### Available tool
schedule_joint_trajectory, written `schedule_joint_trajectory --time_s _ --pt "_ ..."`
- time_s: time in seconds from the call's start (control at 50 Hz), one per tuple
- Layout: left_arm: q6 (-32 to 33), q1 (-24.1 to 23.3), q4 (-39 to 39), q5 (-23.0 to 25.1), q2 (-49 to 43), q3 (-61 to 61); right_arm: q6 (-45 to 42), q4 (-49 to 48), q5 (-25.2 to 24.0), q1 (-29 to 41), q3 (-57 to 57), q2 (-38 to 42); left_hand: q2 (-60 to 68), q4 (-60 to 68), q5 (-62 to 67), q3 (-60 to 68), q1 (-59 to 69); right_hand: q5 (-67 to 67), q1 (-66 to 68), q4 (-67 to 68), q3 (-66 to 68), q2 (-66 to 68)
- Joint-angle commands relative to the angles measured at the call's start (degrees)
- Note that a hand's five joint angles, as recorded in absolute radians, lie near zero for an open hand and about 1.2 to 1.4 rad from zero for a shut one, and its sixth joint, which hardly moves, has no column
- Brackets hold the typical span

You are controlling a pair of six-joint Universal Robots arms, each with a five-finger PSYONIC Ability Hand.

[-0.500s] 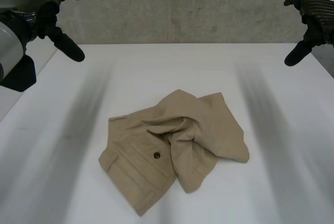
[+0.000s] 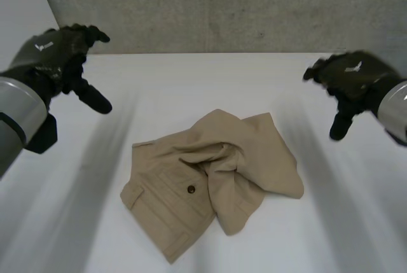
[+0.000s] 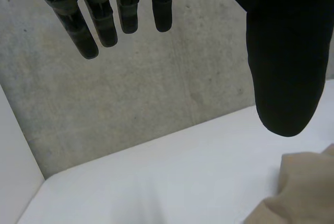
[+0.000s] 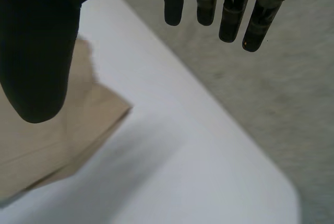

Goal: Fold the shorts.

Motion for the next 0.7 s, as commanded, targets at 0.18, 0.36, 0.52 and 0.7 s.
schedule_joint_trajectory --time_s 0.18,0.36,0.52,0.7 --pt "0.5 -2.5 10.3 0.0 -11.0 -11.1 8.9 -11.0 -3.4 6.1 1.4 16.8 2.2 2.0 2.6 1.2 0.5 -3.9 -1.0 -3.3 -2.3 -2.6" --pt "0.4 -3.5 10.4 0.3 -15.4 -11.9 10.5 -17.3 -2.9 9.7 -2.5 23.5 5.1 4.9 5.4 4.1 3.4 3.2 6.2 3.9 4.8 4.5" --pt "0.3 -4.7 11.5 4.3 -19.1 -12.1 10.7 -21.5 -3.5 10.0 -2.6 24.2 41.5 41.3 41.9 40.5 39.8 66.0 68.9 66.6 67.6 67.3" --pt "0.3 -4.8 12.0 6.4 -15.0 -10.6 9.6 -21.3 -5.7 9.5 -1.0 17.9 66.1 65.9 66.5 65.1 64.4 66.1 69.0 66.7 67.7 67.4"
